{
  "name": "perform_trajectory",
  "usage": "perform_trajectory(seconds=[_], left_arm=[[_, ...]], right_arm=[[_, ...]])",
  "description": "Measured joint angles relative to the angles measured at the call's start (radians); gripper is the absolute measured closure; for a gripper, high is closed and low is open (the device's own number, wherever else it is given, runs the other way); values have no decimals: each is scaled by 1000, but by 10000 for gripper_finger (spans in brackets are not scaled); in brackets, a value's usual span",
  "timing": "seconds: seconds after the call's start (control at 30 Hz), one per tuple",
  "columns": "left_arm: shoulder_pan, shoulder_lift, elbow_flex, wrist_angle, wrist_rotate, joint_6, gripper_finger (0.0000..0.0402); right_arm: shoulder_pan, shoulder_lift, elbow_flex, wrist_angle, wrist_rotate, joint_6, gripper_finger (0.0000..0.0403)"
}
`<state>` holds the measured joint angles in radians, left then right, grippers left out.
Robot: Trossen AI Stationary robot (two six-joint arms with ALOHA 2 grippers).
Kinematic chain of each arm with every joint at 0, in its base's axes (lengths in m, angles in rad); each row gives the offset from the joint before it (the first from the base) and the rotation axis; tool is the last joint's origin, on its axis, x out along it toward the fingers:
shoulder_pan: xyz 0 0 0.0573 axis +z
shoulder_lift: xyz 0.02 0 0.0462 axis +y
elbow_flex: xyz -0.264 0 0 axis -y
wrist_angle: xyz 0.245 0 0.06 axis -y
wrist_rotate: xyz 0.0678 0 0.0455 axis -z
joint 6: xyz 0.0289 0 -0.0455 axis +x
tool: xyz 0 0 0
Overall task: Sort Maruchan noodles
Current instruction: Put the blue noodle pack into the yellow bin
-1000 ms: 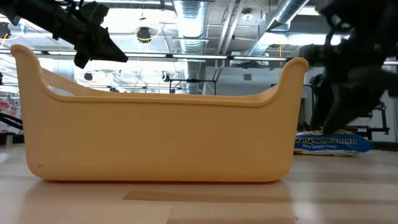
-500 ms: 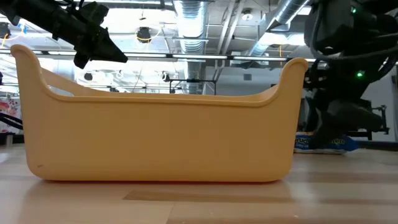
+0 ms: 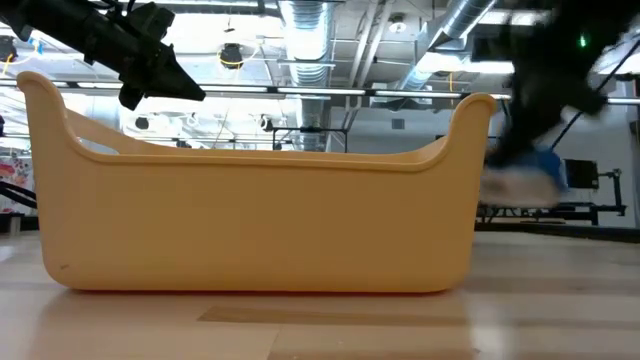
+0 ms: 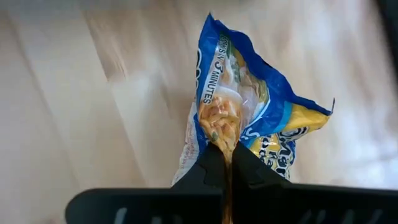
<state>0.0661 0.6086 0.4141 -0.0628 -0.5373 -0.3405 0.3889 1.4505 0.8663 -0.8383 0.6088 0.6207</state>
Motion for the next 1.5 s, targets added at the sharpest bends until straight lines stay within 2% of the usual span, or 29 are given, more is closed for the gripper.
perform_trajectory(seconds=[0.17, 0.3, 0.43, 0.6, 0.7, 0.87, 1.0, 1.17, 1.37, 1.5], left_arm=[[0, 0, 0, 0, 0, 0, 401], [0, 0, 0, 1, 0, 0, 401], [0, 0, 0, 1, 0, -1, 401], [0, 0, 0, 1, 0, -1, 401], [0, 0, 0, 1, 0, -2, 401], [0, 0, 0, 1, 0, -3, 401], [0, 0, 0, -2, 0, -3, 401], [0, 0, 0, -7, 0, -3, 401], [0, 0, 0, -9, 0, -3, 401], [0, 0, 0, -8, 0, -3, 401]], right_arm=[[72, -97, 84, 81, 96, -96, 390], [130, -136, 98, 424, 96, -286, 390], [156, -69, 100, 784, -47, -495, 390], [158, 83, 101, 1064, -295, -608, 391], [158, 167, 141, 1081, -349, -611, 390], [152, 277, 225, 1070, -353, -644, 387], [144, 322, 283, 965, -353, -656, 378], [136, 341, 326, 875, -351, -648, 351], [125, 331, 329, 842, -331, -616, 331], [123, 329, 331, 833, -314, -612, 303]])
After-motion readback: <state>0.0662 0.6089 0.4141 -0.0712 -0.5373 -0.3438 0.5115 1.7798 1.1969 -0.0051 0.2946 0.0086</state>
